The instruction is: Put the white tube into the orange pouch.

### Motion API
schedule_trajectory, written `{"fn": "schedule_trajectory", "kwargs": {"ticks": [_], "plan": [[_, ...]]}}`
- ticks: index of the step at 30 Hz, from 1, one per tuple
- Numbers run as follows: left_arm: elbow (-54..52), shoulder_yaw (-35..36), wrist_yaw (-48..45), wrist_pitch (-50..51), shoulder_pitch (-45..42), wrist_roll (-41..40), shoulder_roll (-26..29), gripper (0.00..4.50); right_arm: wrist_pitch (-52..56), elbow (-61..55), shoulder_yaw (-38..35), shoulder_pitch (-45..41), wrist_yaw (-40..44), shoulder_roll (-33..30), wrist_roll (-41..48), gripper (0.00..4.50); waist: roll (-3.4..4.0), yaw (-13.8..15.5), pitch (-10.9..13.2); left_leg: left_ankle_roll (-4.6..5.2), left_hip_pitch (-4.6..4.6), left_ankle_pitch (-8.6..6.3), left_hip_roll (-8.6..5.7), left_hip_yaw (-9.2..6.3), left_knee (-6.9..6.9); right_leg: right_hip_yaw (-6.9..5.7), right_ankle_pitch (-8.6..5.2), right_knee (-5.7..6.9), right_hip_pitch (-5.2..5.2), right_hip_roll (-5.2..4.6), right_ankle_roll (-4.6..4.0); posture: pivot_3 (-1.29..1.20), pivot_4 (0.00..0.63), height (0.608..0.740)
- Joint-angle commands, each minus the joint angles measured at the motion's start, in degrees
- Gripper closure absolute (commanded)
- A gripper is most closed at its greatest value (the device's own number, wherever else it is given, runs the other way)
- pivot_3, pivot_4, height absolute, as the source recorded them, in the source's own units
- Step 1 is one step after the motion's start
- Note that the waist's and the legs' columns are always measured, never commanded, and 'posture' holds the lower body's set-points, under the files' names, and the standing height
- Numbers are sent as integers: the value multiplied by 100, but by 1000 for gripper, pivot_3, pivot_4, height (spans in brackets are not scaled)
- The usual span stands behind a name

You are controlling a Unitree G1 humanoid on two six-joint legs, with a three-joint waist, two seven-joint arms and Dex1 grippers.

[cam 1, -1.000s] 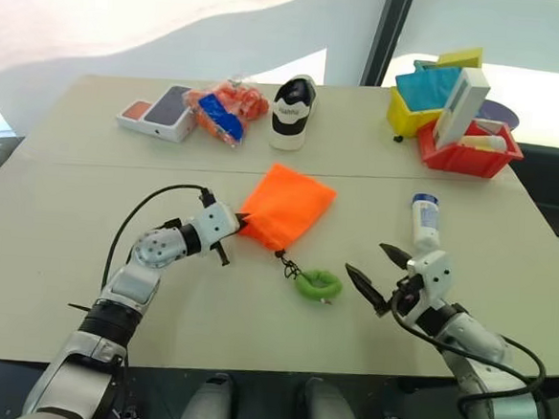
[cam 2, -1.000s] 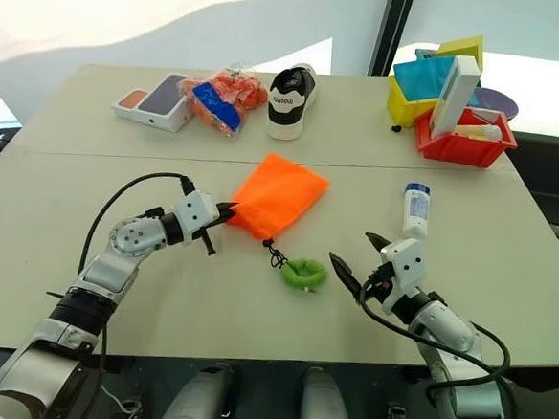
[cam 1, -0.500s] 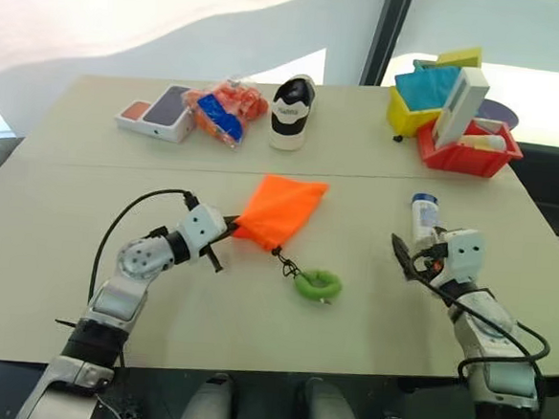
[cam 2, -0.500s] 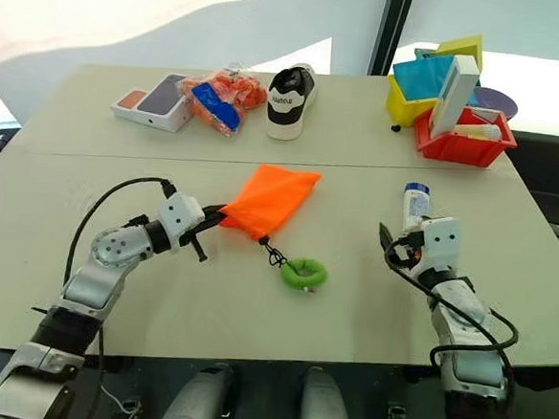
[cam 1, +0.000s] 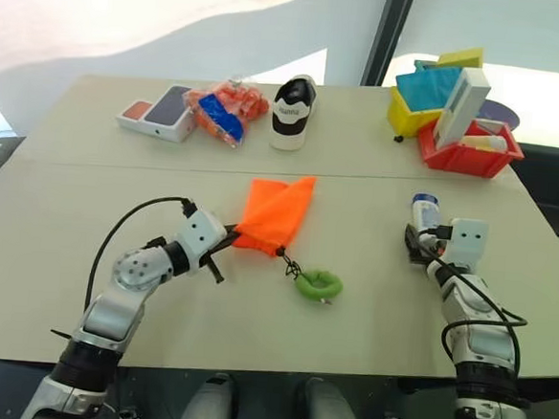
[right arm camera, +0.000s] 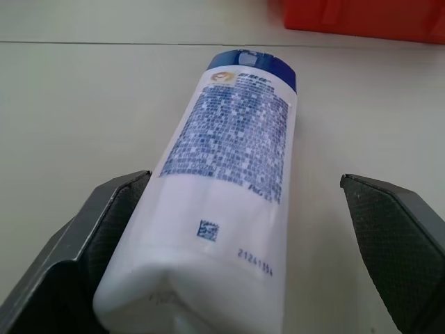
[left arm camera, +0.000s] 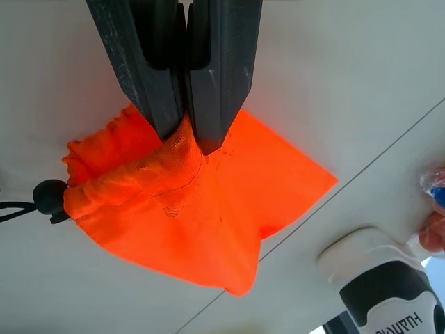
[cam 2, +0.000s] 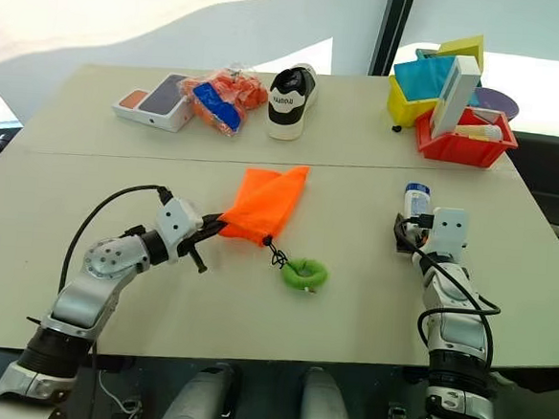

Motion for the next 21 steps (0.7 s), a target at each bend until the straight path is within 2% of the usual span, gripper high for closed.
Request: {"fn": "schedule_trajectory", "kwargs": {"ticks": [1, 4, 5, 10, 14, 17, 21], "plan": [[-25, -4, 25, -42, -77, 14, 1, 4500, -179, -75, -137, -66, -20, 42, 101, 858, 0, -2, 0, 0, 0, 0, 0, 0, 0, 0, 0, 0, 0, 0, 0, 0, 150, 740], [16, -30, -9, -56, -84, 12, 9, 4500, -190, -202, -117, -3, -18, 74, 122, 2435, 0, -13, 0, 0, 1, 0, 0, 0, 0, 1, 0, 2, 0, 1, 0, 0, 150, 740], [27, -34, -18, -60, -88, 9, 10, 4500, -195, -230, -106, 14, -12, 78, 119, 2824, 0, -13, 0, 0, 1, 0, 0, 0, 0, 1, 0, 3, 0, 1, 0, 0, 150, 740], [151, -38, -78, -59, -149, -32, -7, 4500, -326, -639, 54, 190, 233, 12, 63, 2824, 1, -6, 0, 0, 1, 0, 0, 0, 0, 1, 0, 3, 0, 1, 0, 0, 150, 740], [264, -28, -166, -12, -254, -95, -23, 4500, -319, -1703, 557, 645, 1312, -195, 351, 2824, 3, -11, 1, 1, 1, -1, 1, 1, -1, 1, 0, 3, -2, 2, 1, 0, 150, 740], [306, 19, -310, 156, -363, -242, -29, 4500, 326, -2975, 1076, 1191, 2423, -567, 1098, 2824, 2, -18, 1, 2, 0, -1, 2, -1, -1, 1, -1, 4, -3, 4, 3, 0, 150, 740], [367, 47, -460, 300, -480, -370, -13, 4500, 1468, -4102, 1614, 1594, 3120, -1034, 1971, 2824, 0, -4, 1, 3, 0, -2, 5, -6, 1, 0, -2, 2, -1, 6, 4, 0, 150, 740]]}}
